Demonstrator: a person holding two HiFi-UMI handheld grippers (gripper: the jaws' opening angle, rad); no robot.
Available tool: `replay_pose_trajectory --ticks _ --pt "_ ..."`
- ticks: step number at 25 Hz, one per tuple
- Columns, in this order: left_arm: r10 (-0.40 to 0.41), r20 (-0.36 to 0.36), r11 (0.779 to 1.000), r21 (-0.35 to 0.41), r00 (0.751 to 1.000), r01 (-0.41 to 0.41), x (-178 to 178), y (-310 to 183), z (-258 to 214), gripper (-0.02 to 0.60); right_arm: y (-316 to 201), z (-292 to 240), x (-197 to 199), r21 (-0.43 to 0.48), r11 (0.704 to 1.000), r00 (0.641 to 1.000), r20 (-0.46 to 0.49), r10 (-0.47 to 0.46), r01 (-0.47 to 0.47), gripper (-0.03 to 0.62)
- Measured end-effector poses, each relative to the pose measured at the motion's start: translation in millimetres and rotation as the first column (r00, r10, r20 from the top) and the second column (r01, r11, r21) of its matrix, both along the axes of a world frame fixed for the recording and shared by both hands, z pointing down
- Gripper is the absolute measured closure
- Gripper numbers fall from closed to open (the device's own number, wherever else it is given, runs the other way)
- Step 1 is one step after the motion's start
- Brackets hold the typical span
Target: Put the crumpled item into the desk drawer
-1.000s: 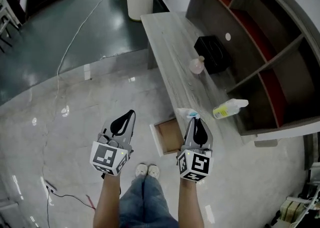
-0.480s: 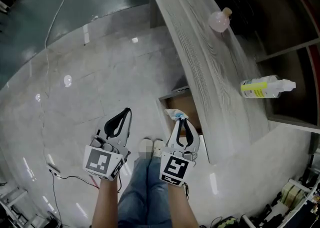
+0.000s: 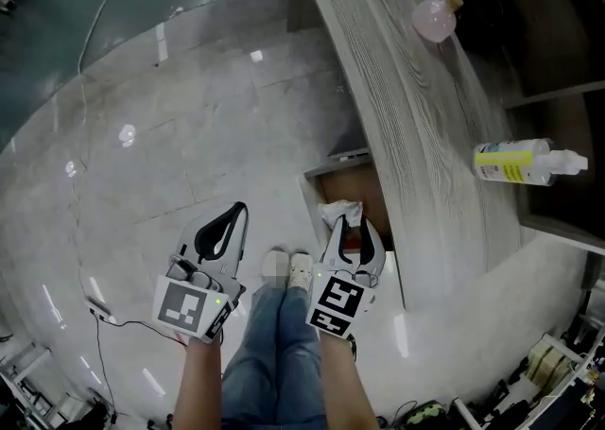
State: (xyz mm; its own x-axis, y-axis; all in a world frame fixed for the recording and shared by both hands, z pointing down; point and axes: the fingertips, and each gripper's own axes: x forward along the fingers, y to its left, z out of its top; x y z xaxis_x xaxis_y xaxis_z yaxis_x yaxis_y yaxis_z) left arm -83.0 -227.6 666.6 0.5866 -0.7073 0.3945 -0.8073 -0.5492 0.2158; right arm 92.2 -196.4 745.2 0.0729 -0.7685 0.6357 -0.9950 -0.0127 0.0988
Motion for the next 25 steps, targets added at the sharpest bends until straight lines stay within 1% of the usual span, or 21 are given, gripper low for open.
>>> replay_pose_trajectory --ticks 3,5,7,9,12,13,17,19,23,25 --pt "-0.007 -0.004 1.000 0.019 1.000 0.008 -1 -5 -9 0.581 -3 -11 -2 0.030 1.000 1.000 0.012 -0.005 0.004 0.474" --pt "-0.012 -0.004 0.999 0.032 1.000 0.012 -1 -9 -19 0.581 -8 -29 -5 0.075 0.997 1.000 0.016 -0.016 0.015 0.479" --pt "-0.015 -0.004 0.998 0.053 1.000 0.015 1 -14 -33 0.581 -15 -56 -7 0.134 0.990 0.999 0.002 -0.034 0.033 0.507" --pt "-0.015 -0.004 0.996 0.085 1.000 0.016 3 -21 -54 0.581 -26 -88 -6 0.201 0.979 0.999 -0.001 -0.039 0.038 0.532" --pt "-0.013 -0.008 0.989 0.149 1.000 0.014 8 -36 -97 0.581 -43 -141 2 0.291 0.957 0.999 0.016 -0.030 0.024 0.582" --pt "-0.011 -0.010 0.985 0.173 1.000 0.013 10 -41 -114 0.581 -48 -160 6 0.320 0.947 0.999 0.019 -0.029 0.022 0.585" --pt "-0.006 -0.016 0.964 0.267 1.000 0.010 17 -53 -185 0.581 -60 -241 23 0.433 0.901 0.999 0.033 -0.034 0.017 0.586" --pt "-0.004 -0.019 0.948 0.319 1.000 0.010 19 -58 -223 0.581 -65 -284 30 0.489 0.872 0.999 0.030 -0.041 0.022 0.586" --pt "-0.001 -0.039 0.895 0.446 0.999 0.018 24 -75 -302 0.581 -82 -369 49 0.613 0.790 0.999 0.030 -0.043 0.016 0.586" --pt "-0.001 -0.047 0.871 0.490 0.999 0.024 24 -73 -337 0.581 -79 -406 58 0.650 0.760 0.998 0.040 -0.042 0.006 0.586"
